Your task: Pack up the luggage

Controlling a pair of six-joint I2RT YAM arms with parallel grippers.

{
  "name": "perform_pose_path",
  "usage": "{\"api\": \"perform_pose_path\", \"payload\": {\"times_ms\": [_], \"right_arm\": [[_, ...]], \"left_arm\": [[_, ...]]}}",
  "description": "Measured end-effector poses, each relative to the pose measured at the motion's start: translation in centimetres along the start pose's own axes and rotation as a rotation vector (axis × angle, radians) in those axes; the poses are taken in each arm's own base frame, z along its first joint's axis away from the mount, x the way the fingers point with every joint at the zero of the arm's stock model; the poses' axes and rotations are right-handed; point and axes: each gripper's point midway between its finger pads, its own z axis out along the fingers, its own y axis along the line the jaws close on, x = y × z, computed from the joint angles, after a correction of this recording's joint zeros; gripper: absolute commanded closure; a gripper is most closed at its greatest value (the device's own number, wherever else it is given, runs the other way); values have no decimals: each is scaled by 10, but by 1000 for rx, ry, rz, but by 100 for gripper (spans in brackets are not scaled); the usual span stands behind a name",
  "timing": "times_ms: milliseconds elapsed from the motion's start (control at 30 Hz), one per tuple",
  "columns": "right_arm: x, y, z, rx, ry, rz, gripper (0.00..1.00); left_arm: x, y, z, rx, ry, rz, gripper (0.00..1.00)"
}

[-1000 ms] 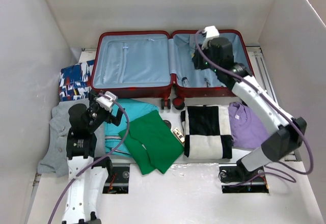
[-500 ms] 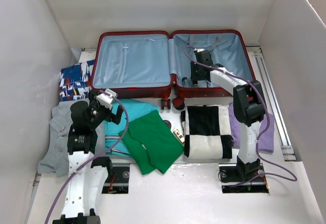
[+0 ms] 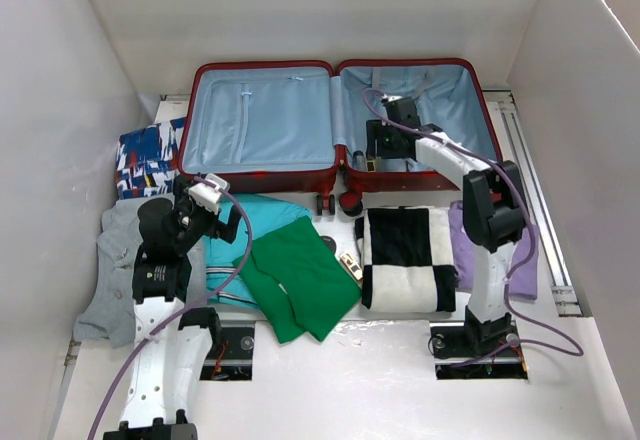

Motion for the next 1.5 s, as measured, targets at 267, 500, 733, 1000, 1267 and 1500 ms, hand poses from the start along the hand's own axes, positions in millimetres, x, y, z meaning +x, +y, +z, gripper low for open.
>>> {"api": "perform_pose_path", "payload": {"times_ms": [267,500,733,1000,1267,1500], "right_arm": [[-77,18,-107,28,-204,-110,26],[-1,141,-213,-266,-253,-373,27],[189,150,-161,-307,203,-536,30],[236,140,-130,-234,348,-518,44],[245,132,-123,-178,350,-442,47],[247,131,-124,-182,339,-414,55]], "left_arm": [[-1,0,0,1,-2,1,0],[-7,-1,-4,0,-30,14,0],[-23,-11,-10,32,-98,31,0],[-29,-19,-16,45,-129,34,0],[-32,-18,-23,18,-142,51,0],[-29,-16,-23,8,-131,49,0]]}}
